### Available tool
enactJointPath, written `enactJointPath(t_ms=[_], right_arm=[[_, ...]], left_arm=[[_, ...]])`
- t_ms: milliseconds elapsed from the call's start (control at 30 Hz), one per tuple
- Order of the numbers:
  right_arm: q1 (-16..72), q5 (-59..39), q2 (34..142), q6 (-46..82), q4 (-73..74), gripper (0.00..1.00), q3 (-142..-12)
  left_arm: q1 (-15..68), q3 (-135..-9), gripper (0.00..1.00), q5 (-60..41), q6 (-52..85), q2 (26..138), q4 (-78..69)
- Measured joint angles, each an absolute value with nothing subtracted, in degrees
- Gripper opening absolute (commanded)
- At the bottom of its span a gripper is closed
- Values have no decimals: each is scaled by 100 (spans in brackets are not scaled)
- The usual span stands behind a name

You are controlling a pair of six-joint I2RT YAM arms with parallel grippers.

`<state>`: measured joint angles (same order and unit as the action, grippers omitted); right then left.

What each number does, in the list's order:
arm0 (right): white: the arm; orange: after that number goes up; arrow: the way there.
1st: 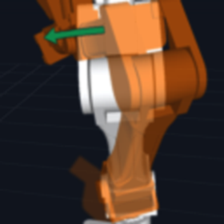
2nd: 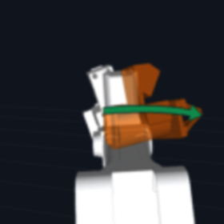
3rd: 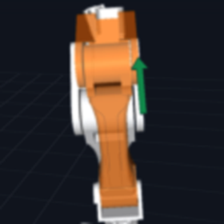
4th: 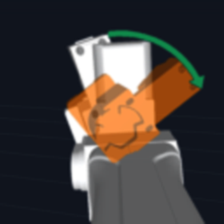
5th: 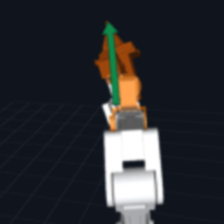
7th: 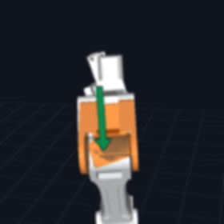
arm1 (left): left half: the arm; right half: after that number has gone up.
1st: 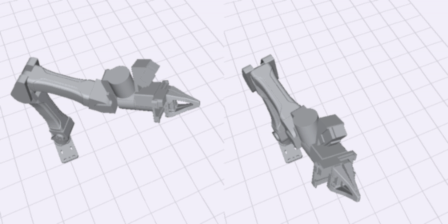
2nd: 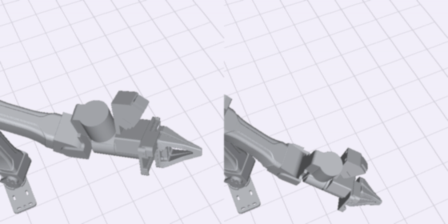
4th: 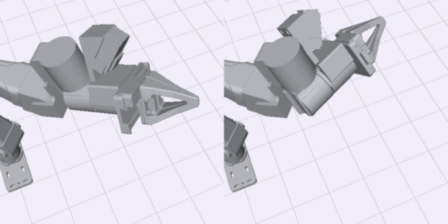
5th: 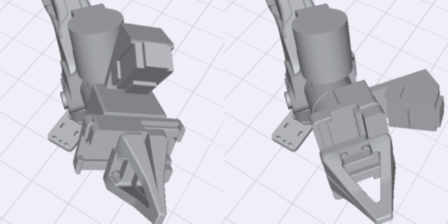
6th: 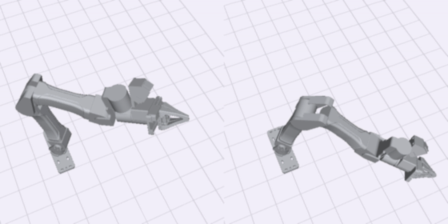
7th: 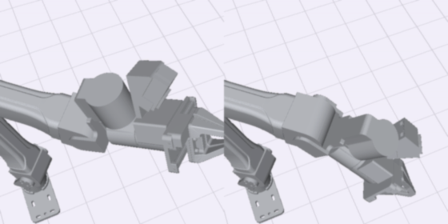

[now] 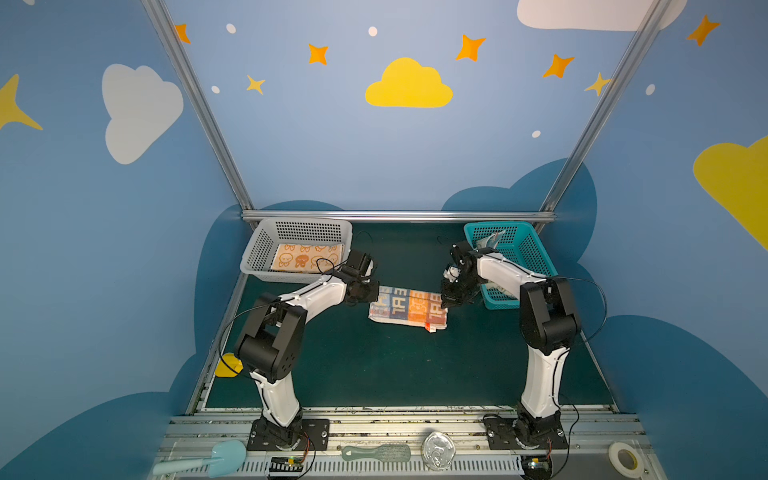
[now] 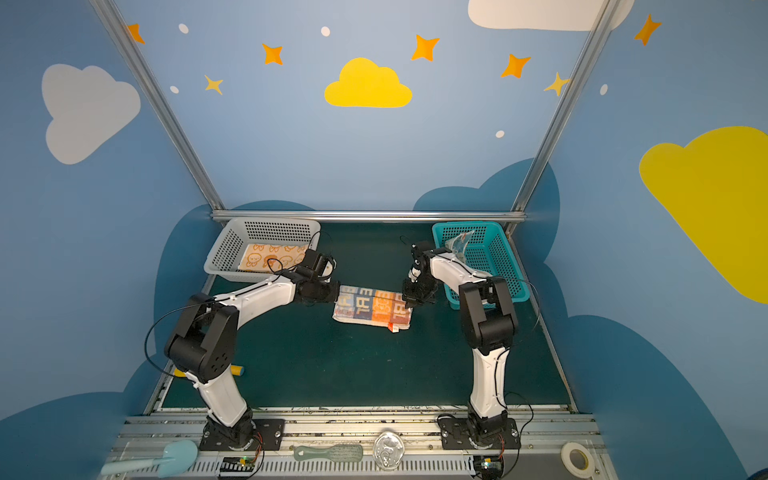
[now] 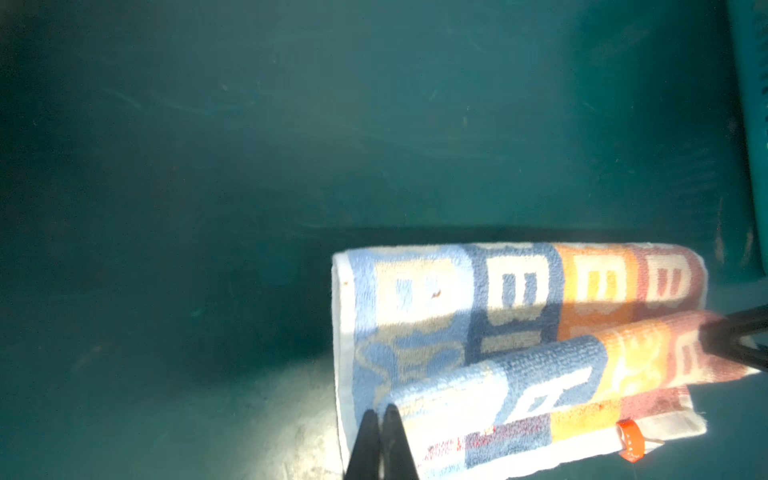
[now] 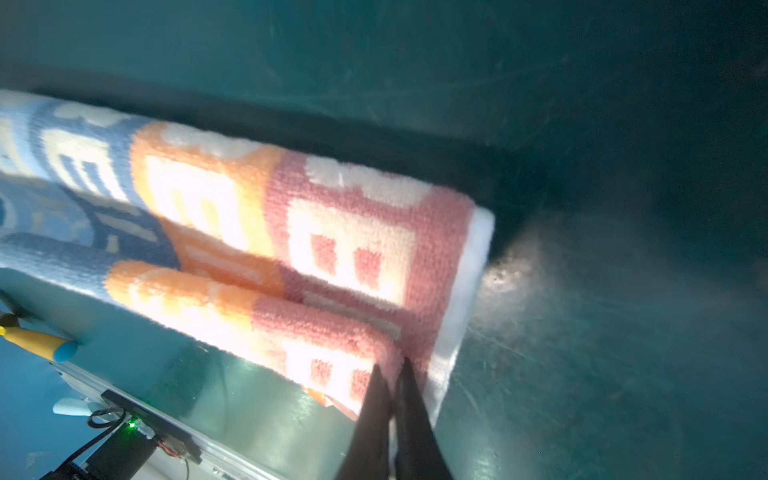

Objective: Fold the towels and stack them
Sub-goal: 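Fold the pinched edge toward the robot over the towel with both grippers, then release the folded strip and regrasp its ends with both grippers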

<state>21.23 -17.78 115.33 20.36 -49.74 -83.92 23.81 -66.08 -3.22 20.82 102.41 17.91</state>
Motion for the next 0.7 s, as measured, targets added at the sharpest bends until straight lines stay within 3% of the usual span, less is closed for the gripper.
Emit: enactJointPath(t_ms=[267, 500, 633, 700], right_arm=[[2250, -1782, 11347, 2071, -4814, 11, -7935], [2340, -1782, 11332, 2095, -4705, 34, -7778], [2377, -1750, 11190, 2093, -4740, 48, -7778], [2379, -1717, 11052, 2080, -4801, 56, -7778]], left_arm=[[2394, -6353, 4, -370, 2102, 10068, 1741], [2414, -6320, 15, -401, 2128, 10068, 1695], [2443, -6320, 45, -401, 2112, 10036, 1726], [2467, -6320, 53, -388, 2123, 9909, 1785]])
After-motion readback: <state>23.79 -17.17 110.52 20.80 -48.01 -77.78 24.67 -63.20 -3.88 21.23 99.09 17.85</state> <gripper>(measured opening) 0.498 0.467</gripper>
